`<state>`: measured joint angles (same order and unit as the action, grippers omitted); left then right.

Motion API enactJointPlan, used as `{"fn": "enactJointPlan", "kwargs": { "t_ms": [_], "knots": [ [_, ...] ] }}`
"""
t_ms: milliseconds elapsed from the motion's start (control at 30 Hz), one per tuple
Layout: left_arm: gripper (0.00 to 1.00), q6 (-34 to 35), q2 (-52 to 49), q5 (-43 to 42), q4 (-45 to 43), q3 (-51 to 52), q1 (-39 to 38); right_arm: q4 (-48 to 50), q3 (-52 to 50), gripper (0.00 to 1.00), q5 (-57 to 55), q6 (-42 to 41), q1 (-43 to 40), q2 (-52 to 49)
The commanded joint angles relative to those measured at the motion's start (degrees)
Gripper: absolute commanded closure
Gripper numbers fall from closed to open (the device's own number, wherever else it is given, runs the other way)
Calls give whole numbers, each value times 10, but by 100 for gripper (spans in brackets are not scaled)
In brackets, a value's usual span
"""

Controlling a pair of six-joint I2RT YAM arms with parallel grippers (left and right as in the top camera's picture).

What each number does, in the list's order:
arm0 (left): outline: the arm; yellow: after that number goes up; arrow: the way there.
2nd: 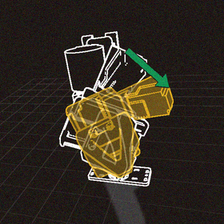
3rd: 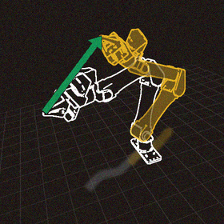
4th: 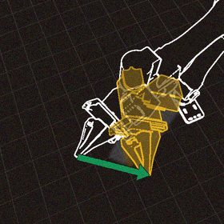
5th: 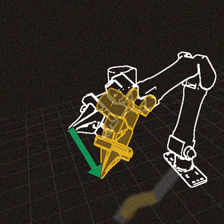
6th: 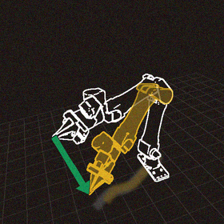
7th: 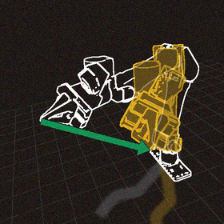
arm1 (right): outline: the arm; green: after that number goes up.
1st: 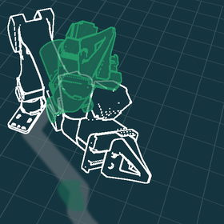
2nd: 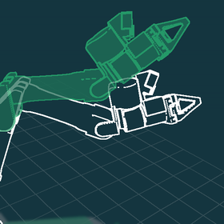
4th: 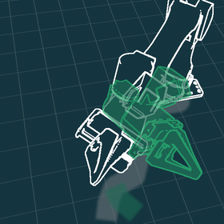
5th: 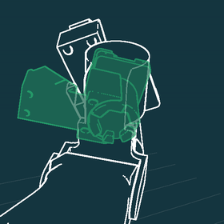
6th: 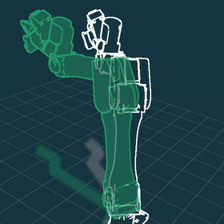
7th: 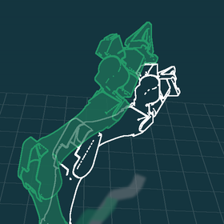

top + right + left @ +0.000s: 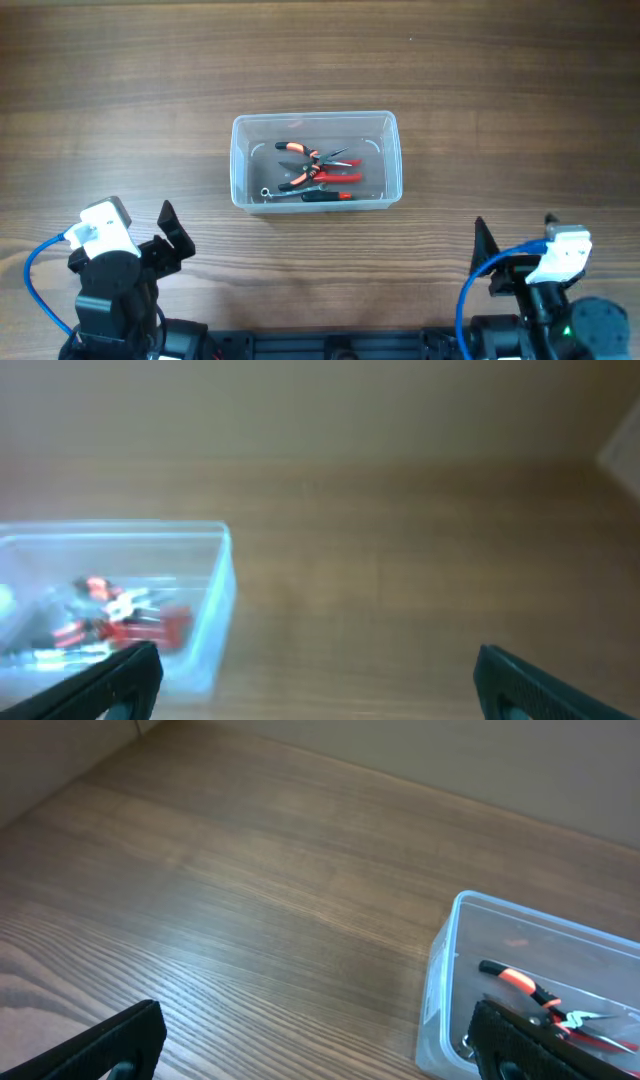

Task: Pack container

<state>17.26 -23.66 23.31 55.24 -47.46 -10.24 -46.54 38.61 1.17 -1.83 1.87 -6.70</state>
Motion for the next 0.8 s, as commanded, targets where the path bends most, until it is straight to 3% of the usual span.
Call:
{"fn": "enactJointPlan", "kwargs": {
  "t_ms": [0,167,267,367,767],
  "knots": [
    [0,10,3,10,-1,4,-4,112,-106,0,5,-30,8,49],
    [0,10,3,10,-1,4,-4,341,-245,0,29,-17,8,58],
    [0,10,3,10,-1,4,-4,403,-285,0,26,47,7,63],
    [0,10,3,10,-1,4,-4,421,-312,0,1,83,6,66],
    [0,10,3,10,-1,4,-4,375,-346,0,3,62,7,66]
  ]
}}
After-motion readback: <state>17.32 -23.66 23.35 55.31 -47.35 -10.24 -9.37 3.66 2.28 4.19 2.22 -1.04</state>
